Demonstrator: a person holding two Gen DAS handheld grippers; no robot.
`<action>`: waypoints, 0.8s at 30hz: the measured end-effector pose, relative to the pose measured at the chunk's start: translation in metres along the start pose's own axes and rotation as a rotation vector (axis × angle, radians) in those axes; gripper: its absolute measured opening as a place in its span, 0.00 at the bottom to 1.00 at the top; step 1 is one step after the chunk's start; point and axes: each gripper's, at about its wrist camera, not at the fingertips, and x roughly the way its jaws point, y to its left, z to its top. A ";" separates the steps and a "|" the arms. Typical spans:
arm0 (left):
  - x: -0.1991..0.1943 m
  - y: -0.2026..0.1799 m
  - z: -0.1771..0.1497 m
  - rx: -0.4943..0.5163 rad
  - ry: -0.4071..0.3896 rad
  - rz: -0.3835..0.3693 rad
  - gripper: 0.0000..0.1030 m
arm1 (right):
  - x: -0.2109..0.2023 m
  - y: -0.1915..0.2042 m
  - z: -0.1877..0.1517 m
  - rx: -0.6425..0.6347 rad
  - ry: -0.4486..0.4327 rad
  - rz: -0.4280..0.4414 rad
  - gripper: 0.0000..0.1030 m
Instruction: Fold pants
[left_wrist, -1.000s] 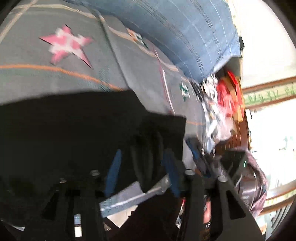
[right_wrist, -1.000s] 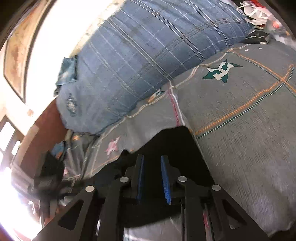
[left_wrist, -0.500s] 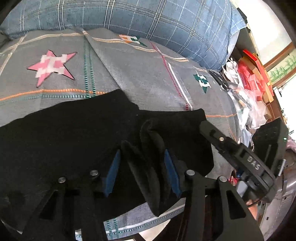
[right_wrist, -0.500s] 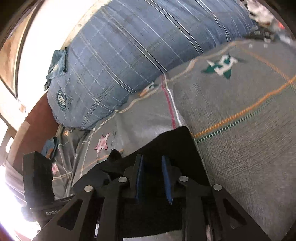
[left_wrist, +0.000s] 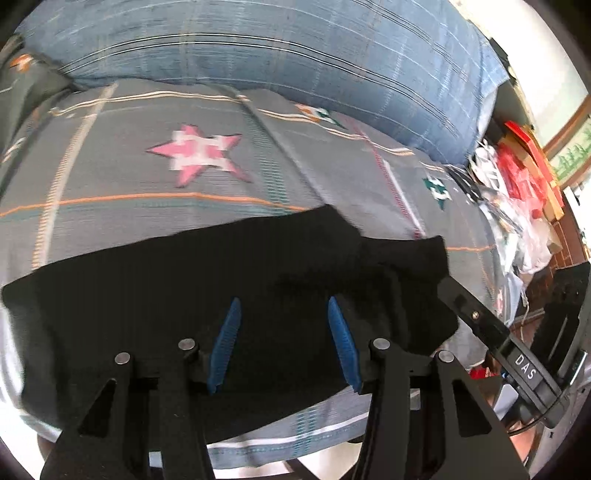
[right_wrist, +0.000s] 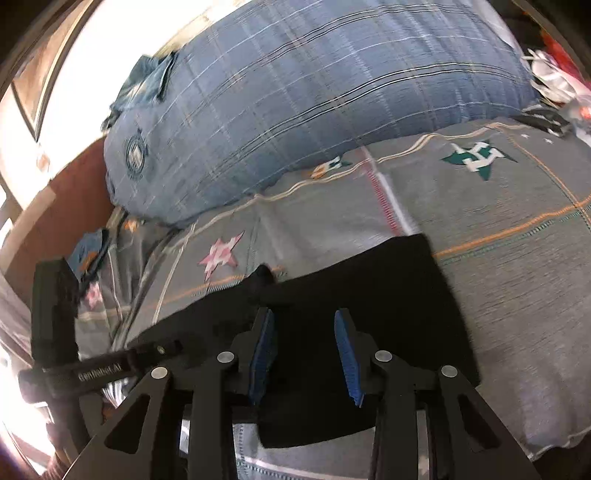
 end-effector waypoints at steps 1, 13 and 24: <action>-0.003 0.007 0.000 -0.008 -0.001 0.005 0.47 | 0.001 0.005 -0.002 -0.018 0.005 0.000 0.36; -0.055 0.165 -0.017 -0.327 -0.030 0.067 0.48 | 0.034 0.088 -0.046 -0.277 0.105 0.021 0.46; -0.060 0.194 -0.035 -0.423 -0.009 -0.012 0.48 | 0.045 0.125 -0.084 -0.397 0.163 0.083 0.48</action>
